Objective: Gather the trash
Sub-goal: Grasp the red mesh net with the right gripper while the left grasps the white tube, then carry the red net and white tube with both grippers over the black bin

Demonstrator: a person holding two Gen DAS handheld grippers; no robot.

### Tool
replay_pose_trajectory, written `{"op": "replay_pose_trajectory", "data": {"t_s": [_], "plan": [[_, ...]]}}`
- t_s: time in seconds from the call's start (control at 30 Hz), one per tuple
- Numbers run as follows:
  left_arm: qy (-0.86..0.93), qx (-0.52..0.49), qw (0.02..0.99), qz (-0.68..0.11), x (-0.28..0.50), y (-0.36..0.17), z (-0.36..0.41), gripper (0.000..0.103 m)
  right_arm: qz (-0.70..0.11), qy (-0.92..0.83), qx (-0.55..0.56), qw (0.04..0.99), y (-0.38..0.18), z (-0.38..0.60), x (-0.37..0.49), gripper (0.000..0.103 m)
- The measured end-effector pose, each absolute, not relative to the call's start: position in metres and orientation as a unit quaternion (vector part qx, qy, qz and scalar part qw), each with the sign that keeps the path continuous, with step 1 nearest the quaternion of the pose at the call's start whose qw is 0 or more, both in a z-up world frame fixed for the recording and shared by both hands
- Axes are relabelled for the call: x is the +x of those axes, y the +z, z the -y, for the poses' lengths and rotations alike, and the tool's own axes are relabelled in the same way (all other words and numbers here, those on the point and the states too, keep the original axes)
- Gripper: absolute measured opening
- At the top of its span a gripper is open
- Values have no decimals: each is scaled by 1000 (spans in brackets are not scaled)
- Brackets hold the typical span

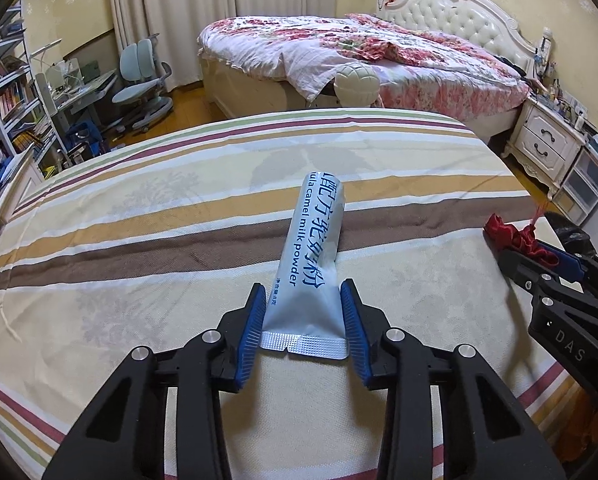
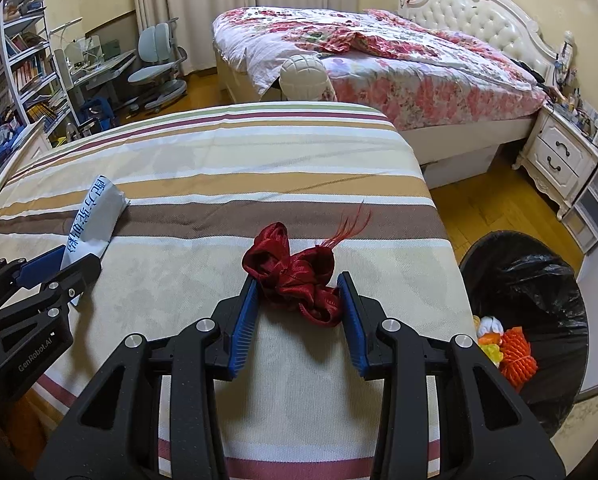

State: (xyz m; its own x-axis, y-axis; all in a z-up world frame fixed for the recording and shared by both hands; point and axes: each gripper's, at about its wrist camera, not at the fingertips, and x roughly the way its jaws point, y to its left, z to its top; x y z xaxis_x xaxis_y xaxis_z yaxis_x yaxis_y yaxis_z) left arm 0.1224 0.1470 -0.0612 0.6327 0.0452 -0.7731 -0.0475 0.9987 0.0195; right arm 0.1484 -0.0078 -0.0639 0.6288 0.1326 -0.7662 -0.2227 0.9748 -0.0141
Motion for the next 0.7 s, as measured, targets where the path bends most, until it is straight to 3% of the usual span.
{"op": "replay_pose_trajectory", "data": {"t_s": [0.7], "plan": [[10, -10, 910, -415, 86, -54, -127, 38, -414, 104, -48, 903, -65, 17, 96, 38]]}}
